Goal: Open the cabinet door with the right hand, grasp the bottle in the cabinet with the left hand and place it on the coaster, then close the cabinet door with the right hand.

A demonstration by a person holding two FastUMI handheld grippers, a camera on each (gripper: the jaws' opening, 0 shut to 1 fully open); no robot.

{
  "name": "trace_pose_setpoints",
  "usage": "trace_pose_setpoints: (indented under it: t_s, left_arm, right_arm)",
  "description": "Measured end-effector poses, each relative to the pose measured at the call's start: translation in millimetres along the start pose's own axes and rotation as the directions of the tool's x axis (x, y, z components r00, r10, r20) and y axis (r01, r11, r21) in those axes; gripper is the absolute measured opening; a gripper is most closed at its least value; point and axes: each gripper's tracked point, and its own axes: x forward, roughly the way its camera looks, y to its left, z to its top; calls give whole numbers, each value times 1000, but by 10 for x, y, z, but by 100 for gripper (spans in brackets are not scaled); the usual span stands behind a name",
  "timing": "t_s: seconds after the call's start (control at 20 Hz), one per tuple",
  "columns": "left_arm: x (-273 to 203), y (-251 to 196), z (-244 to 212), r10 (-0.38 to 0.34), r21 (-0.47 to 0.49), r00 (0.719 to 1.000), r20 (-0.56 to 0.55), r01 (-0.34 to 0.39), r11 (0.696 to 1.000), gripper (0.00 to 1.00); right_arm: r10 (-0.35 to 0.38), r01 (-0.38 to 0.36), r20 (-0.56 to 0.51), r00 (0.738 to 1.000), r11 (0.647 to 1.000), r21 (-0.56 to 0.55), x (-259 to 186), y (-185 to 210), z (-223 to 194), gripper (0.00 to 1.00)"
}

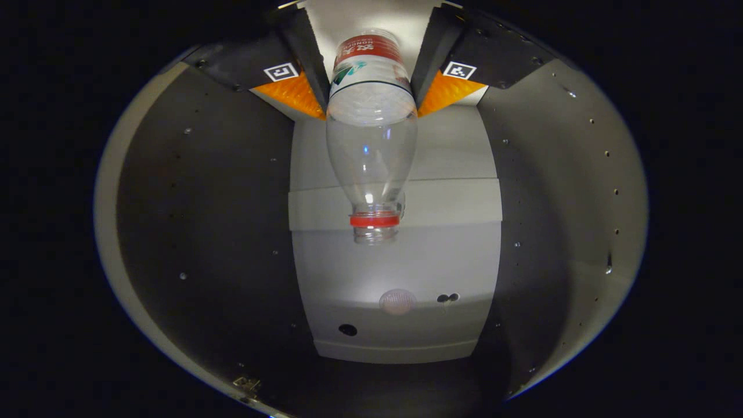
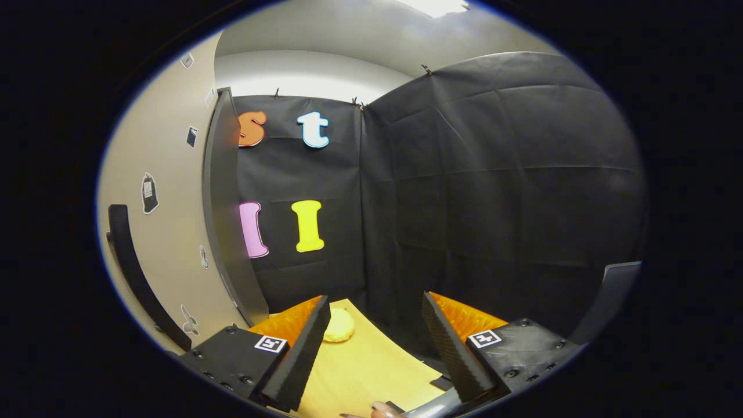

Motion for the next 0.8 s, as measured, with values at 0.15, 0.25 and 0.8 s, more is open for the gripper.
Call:
trace_pose_setpoints:
  t_s: [0.15,0.25,0.8]
  left_arm:
    - [-358,12,142,-46,-19,998,41,47,999,76]
    - [-644,26,177,-86,-30,995,49,88,996,76]
    - [-2415,367,-41,-250,-12,968,21,250,968,77]
  right_arm:
    - [9,-9,18,1000,1000,-17,-181,112,19,98]
    - [11,-9,41,999,999,-35,-349,192,67,98]
    - [35,-33,102,994,999,-25,-1632,757,206,98]
